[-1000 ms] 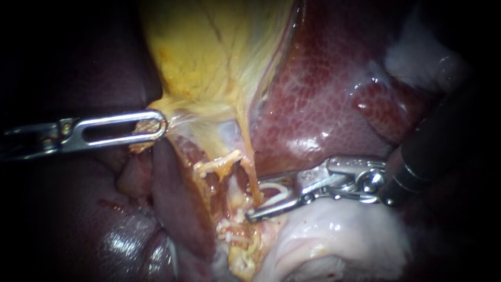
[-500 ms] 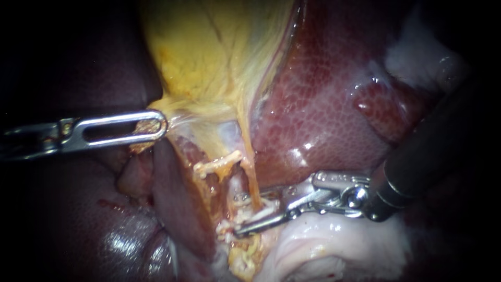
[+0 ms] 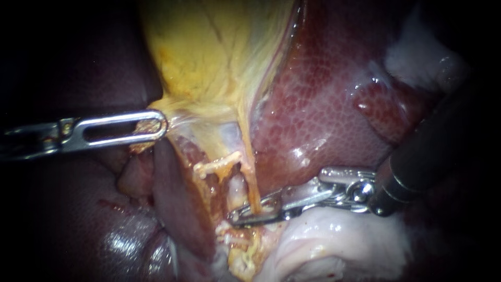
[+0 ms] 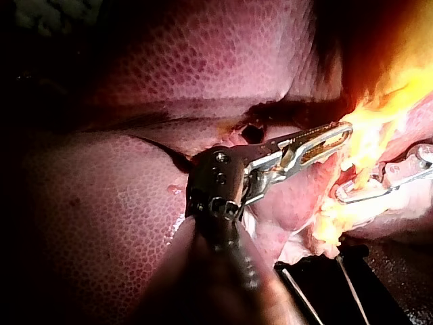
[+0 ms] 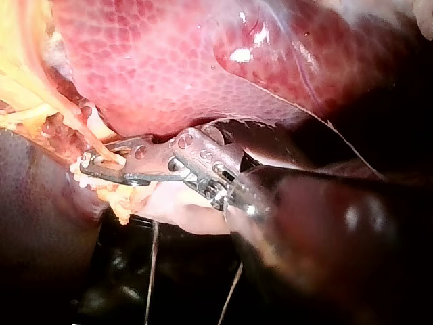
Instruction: Clipping second clip right tube
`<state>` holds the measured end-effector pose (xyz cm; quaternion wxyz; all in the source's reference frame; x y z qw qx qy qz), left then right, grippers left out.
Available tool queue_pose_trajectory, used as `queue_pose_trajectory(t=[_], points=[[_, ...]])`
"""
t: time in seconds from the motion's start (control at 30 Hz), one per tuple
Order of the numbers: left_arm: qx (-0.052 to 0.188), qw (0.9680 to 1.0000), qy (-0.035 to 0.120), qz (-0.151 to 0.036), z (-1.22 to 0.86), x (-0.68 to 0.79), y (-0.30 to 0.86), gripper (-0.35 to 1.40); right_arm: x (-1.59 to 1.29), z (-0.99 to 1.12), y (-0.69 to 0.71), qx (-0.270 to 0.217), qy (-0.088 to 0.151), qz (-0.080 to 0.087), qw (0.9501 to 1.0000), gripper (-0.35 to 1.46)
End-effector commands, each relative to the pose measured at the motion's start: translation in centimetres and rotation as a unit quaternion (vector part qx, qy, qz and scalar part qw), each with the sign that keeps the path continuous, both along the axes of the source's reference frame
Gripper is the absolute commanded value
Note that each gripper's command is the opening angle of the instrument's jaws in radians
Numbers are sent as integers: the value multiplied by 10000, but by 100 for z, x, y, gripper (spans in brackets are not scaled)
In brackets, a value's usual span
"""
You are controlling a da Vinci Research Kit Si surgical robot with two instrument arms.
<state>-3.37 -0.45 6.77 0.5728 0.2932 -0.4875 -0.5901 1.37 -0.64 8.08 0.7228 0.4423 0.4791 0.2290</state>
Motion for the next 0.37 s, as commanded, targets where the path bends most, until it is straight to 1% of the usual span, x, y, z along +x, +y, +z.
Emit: queue_pose_trajectory(t=[0.03, 0.33, 0.37], points=[[-1, 10000, 0, 0, 0, 0, 0, -35, 1, 0, -1, 2, 1, 2, 10000, -35], [0, 10000, 0, -1, 0, 0, 0, -35, 0, 0, -1, 53, -23, 10, 10000, -35], [0, 10000, 0, -1, 0, 0, 0, -35, 0, 0, -1, 54, -23, 9, 10000, -26]])
